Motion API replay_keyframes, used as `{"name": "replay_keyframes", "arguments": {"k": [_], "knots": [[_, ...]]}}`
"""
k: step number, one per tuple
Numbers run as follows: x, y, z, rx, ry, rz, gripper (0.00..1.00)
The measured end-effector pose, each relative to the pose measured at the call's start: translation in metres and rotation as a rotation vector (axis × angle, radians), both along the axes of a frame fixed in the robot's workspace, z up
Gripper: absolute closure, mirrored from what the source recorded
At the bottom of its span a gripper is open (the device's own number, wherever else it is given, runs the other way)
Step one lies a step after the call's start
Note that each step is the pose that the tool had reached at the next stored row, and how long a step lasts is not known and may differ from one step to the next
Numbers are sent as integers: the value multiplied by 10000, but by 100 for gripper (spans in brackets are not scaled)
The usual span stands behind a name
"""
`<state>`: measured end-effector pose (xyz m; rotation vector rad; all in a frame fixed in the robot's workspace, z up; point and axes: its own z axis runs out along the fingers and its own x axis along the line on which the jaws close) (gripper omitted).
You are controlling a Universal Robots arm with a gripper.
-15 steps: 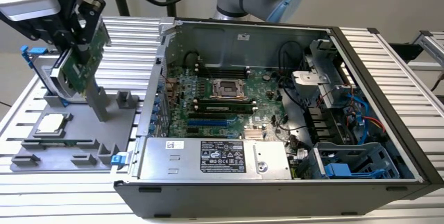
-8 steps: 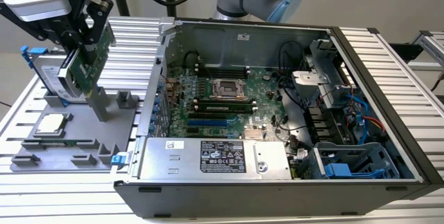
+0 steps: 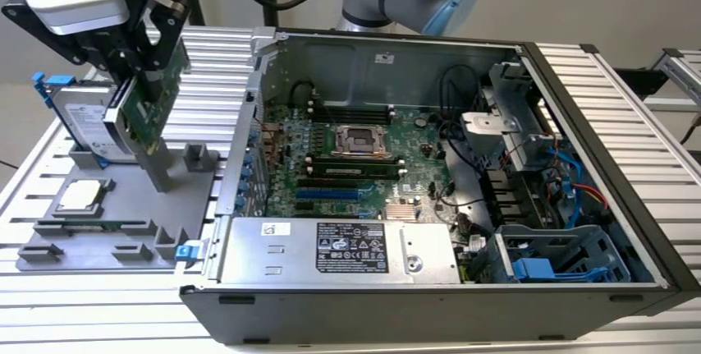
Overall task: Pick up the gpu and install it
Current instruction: 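Pick up the gpu and move the gpu toward the slot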
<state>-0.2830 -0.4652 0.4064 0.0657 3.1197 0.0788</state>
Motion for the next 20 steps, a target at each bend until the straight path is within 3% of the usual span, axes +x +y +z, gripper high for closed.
{"name": "replay_keyframes", "arguments": {"k": [20], "knots": [[323, 0, 0, 1, 0, 1, 100]]}}
